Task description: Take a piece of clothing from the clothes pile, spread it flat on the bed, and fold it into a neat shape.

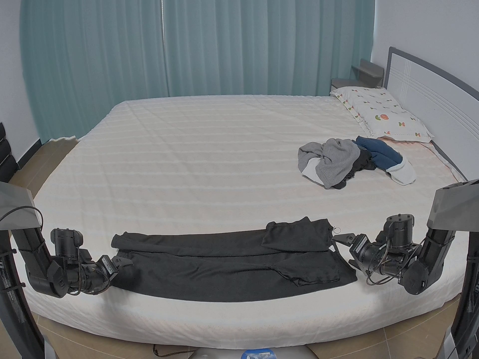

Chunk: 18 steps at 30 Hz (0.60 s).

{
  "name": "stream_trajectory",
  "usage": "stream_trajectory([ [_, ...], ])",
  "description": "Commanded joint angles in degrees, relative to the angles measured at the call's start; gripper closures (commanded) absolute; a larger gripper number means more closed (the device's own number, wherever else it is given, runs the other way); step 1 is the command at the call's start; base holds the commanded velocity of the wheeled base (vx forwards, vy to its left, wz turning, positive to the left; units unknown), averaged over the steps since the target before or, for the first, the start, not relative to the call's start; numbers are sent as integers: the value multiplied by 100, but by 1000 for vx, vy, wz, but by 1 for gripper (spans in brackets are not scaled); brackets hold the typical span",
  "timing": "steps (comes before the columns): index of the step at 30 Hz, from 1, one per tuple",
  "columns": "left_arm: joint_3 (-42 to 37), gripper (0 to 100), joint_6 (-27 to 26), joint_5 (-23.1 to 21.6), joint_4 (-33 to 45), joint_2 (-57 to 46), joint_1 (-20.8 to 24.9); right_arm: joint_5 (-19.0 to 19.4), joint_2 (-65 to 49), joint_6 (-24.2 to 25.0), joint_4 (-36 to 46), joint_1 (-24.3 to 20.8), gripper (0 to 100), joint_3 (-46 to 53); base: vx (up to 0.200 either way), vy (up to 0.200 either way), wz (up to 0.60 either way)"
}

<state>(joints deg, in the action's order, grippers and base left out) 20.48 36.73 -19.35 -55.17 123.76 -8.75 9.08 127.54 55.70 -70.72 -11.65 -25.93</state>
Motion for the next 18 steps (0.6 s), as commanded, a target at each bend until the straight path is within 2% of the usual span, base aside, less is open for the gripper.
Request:
stream_trajectory([
  [1, 70, 0, 1, 159, -37, 8, -39, 103, -1, 73, -65, 181, 0, 132, 0, 0, 0],
  [6, 79, 0, 62, 616, -266, -36, -39, 270, -18, 187, -65, 401, 0, 114, 0, 0, 0],
  [12, 246, 0, 106, 590, -222, -352, -179, 463, 8, 424, -65, 594, 0, 18, 0, 0, 0],
  [18, 826, 0, 124, 511, -213, -159, -4, 568, 210, 424, -153, 550, 0, -17, 0, 0, 0],
])
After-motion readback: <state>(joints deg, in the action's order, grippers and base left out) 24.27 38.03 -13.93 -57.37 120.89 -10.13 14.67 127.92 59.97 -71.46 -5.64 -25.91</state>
